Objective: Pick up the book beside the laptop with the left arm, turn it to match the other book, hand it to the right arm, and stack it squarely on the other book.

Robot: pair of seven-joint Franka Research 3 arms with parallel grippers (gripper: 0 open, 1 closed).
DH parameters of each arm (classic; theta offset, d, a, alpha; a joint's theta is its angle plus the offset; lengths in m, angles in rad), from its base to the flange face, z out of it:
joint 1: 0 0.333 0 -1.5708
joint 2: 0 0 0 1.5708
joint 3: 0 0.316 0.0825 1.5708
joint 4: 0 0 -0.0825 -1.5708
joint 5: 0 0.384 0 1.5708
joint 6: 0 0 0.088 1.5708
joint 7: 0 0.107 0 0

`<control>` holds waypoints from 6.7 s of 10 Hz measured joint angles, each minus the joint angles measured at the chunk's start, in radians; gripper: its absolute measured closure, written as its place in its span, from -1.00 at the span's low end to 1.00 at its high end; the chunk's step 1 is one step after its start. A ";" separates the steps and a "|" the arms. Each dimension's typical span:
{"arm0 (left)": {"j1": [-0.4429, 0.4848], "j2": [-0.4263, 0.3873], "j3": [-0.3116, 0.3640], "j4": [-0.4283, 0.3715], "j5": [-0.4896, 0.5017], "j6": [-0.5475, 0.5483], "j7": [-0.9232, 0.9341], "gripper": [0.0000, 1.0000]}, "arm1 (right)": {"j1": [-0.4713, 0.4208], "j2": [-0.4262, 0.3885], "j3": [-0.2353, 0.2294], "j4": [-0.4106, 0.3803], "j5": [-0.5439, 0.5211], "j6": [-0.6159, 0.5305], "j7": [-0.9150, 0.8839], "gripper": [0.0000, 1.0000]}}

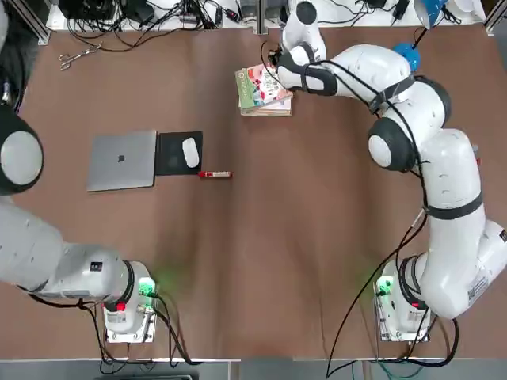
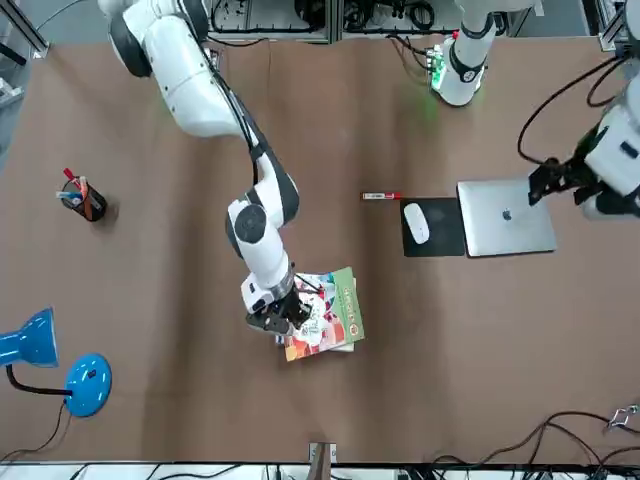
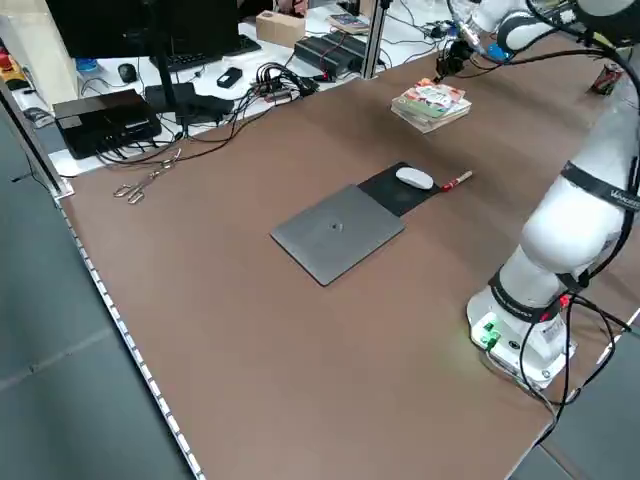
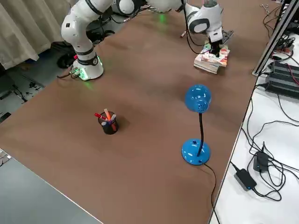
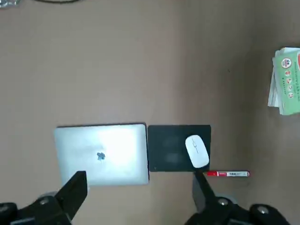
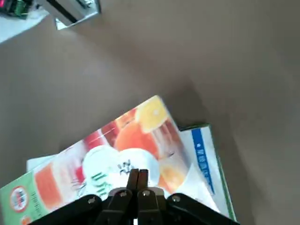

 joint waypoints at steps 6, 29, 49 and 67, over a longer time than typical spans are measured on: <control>0.035 0.017 -0.006 -0.030 -0.001 0.003 0.074 -1.00 | -0.001 0.022 -0.003 0.003 -0.001 0.001 0.000 0.99; 0.031 0.050 -0.053 0.015 -0.002 0.008 0.075 -1.00 | 0.061 -0.029 -0.072 -0.089 -0.017 -0.001 0.516 0.99; 0.030 0.059 -0.056 0.036 -0.002 0.010 0.075 -1.00 | 0.065 -0.085 -0.073 -0.179 -0.015 -0.006 0.663 0.93; 0.029 0.060 -0.057 0.036 -0.002 0.010 0.075 -1.00 | 0.076 -0.109 -0.063 -0.186 -0.007 -0.080 0.639 0.93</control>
